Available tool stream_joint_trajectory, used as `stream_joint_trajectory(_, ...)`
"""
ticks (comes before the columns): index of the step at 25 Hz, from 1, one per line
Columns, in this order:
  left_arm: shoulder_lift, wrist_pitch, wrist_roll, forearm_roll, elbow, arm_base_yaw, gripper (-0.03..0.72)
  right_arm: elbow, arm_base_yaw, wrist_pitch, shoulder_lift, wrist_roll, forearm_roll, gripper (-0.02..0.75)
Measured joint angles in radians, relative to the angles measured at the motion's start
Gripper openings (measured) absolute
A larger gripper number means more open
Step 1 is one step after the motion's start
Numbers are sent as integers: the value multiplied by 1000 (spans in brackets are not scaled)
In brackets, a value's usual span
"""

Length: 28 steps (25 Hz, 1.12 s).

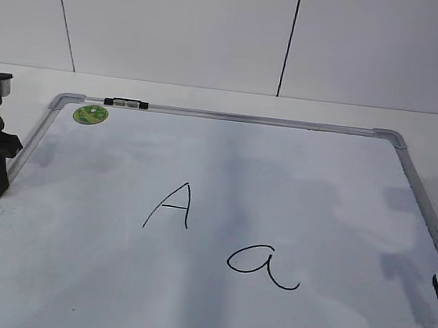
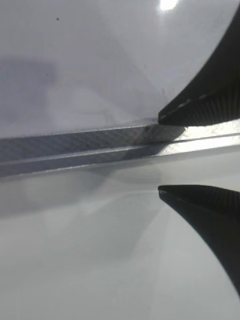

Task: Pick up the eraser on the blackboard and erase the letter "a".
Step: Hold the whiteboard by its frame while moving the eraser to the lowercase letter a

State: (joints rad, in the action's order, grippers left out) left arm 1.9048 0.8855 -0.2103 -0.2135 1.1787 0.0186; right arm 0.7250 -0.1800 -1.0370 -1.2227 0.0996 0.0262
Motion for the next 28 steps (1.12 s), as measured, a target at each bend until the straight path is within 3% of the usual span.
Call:
stream_joint_trajectory(17,21,-10,-2,1,10,0,251,0,0,0,0,0,0,565)
stream_joint_trajectory(24,21,-2,-2,-10,10,0,92,0,0,0,1,0,0,565)
stream_joint_trajectory(28,21,-2,-2,-12,10,0,67,0,0,0,1,0,0,565)
